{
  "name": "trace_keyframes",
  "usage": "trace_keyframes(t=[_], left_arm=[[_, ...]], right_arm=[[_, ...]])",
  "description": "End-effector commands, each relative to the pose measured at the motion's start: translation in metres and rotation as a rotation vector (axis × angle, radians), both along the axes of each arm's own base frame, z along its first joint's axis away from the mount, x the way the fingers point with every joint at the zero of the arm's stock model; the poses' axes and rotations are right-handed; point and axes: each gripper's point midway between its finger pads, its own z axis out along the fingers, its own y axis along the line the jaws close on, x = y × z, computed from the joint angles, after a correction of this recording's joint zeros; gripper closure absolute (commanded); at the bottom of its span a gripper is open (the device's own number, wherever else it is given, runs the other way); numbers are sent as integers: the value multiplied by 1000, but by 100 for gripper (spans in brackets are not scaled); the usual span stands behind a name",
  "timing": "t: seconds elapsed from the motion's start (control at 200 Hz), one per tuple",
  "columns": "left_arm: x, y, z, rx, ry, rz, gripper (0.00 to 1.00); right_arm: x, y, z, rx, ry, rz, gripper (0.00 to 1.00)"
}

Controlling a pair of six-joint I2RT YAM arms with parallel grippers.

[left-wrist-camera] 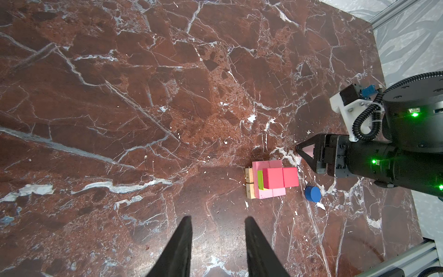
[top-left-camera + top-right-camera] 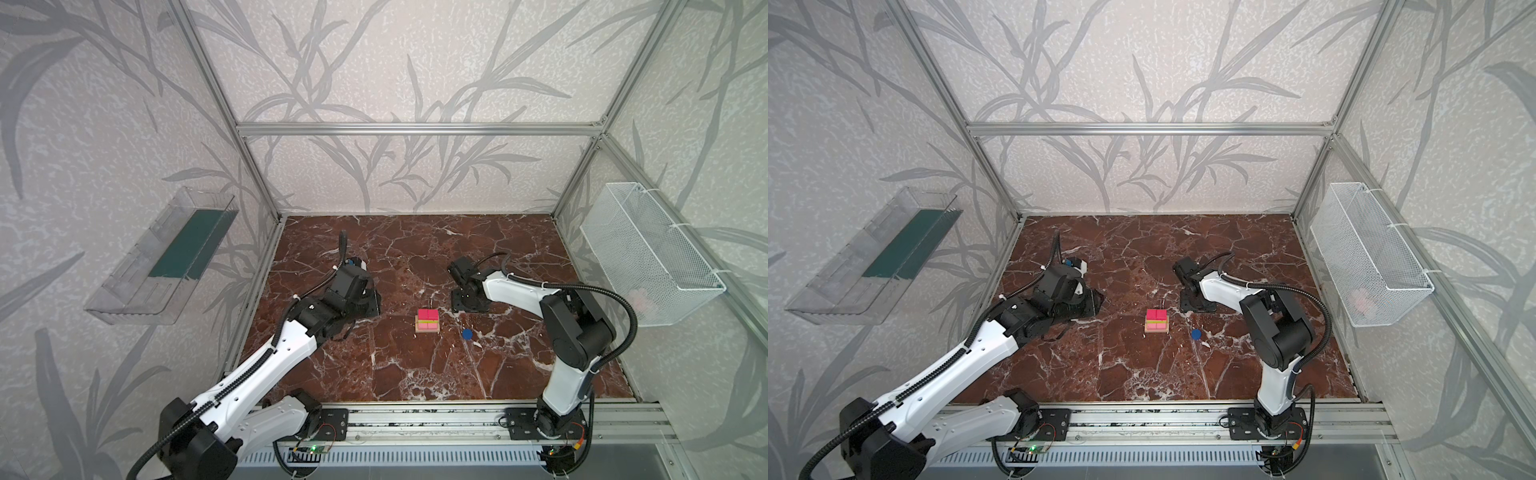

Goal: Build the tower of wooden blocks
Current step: 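Lift the pale-pink block and carry it over the stack with the right gripper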

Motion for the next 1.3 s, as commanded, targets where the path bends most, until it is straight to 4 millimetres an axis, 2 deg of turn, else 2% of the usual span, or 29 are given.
trace_keyframes(t=[0.0,0.13,0.305,0.485,0.86,0.88,0.95,1.09,1.295], left_arm=[[-3,4,-1,4,0,4,64],[-4,4,0,4,-1,4,64],[-3,5,0,4,-1,5,64],[-4,6,1,4,-3,6,64],[-7,8,6,3,-12,3,64],[-7,8,7,4,-16,3,64],[-8,10,8,17,-18,-5,64],[-12,17,11,51,-24,-8,63],[-19,26,15,75,-48,-13,62]], right_arm=[[-1,-1,-1,-20,11,-11,31],[-2,-1,0,-18,11,-14,33],[-3,1,-2,-3,15,-11,41],[-1,3,5,9,2,-2,45],[-3,6,54,36,-50,36,45],[-3,7,65,45,-71,39,45],[-6,8,75,40,-84,50,45],[-13,18,90,44,-90,77,46],[-22,45,107,48,-91,136,46]])
